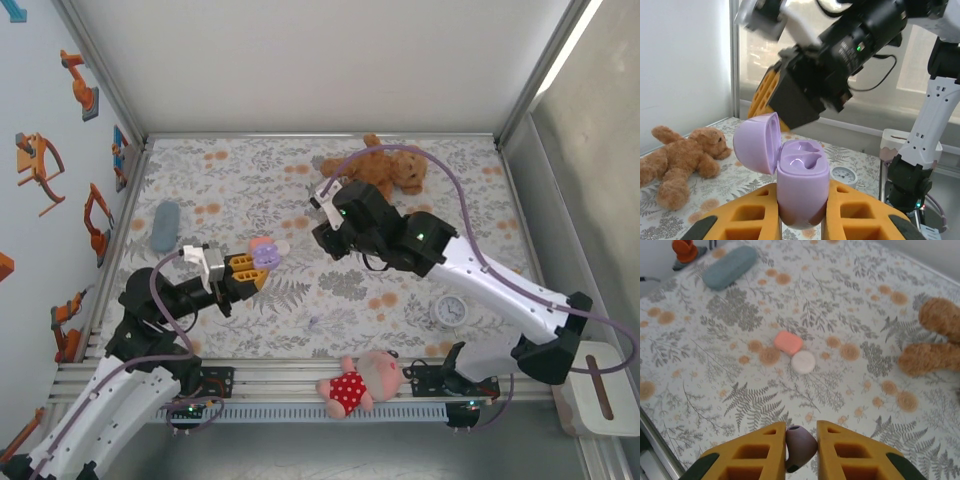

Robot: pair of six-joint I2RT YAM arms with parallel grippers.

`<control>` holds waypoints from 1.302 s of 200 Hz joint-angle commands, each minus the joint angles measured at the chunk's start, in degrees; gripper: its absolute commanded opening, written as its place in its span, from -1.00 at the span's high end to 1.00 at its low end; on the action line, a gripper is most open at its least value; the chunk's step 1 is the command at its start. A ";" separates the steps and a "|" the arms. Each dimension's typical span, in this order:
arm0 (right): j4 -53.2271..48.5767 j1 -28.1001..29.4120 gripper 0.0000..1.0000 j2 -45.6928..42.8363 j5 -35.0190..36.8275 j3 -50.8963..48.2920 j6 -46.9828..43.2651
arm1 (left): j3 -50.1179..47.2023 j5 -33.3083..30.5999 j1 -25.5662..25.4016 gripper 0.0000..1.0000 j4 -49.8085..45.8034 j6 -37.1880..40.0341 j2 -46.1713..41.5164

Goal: Insert wireless bluetooth earbuds into charging case

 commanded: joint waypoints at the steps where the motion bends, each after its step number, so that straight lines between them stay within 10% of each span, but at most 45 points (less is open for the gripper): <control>1: 5.67 0.07 0.61 -2.81 -2.56 1.05 -5.50 | -0.41 1.25 -0.40 0.97 5.74 -1.36 1.90; 260: 16.58 9.46 0.61 -0.16 -11.14 3.57 -15.33 | -0.34 2.91 -1.10 0.98 12.26 -2.47 7.47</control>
